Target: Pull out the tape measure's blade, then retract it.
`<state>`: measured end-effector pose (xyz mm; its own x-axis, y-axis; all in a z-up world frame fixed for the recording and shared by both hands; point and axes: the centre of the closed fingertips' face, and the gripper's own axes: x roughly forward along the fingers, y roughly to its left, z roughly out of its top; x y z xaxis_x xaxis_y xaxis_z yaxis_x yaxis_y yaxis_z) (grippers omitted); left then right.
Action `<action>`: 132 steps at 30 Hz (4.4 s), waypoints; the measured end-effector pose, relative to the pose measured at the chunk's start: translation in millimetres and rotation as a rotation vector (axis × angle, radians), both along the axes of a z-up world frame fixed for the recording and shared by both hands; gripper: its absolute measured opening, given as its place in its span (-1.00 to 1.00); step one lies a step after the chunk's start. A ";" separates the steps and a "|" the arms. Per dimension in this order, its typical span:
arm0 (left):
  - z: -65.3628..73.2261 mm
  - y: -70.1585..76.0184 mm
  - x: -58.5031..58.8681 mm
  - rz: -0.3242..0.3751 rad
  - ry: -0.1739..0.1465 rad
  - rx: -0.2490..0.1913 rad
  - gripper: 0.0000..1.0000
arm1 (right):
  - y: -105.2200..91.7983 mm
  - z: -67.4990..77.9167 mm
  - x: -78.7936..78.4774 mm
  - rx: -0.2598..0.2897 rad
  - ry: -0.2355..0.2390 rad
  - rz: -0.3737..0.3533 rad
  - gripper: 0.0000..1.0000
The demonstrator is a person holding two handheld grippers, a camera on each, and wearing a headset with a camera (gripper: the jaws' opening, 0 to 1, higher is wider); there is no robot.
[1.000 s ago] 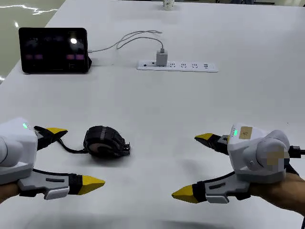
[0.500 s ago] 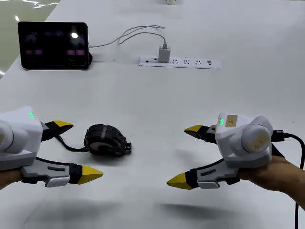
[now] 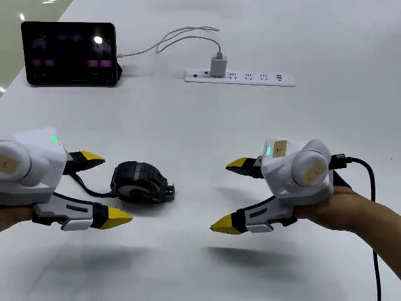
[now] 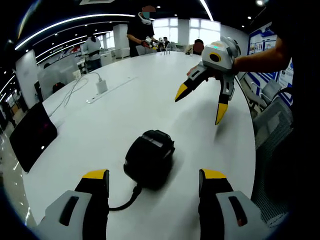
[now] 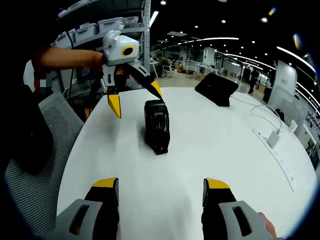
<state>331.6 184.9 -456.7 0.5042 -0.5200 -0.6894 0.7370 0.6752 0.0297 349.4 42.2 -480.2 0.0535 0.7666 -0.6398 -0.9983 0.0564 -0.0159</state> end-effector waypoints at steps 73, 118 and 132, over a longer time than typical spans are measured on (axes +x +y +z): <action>-21.1 1.0 19.5 -0.277 0.072 0.118 -0.52 | 86.2 -38.0 5.4 -0.005 -0.049 0.250 -0.76; -22.4 1.8 19.5 -0.280 0.091 0.136 -0.54 | 62.5 -38.5 10.5 -0.043 -0.041 0.249 -0.83; -22.3 1.6 19.6 -0.275 0.093 0.144 -0.54 | 49.9 -38.3 13.7 -0.054 -0.040 0.240 -0.83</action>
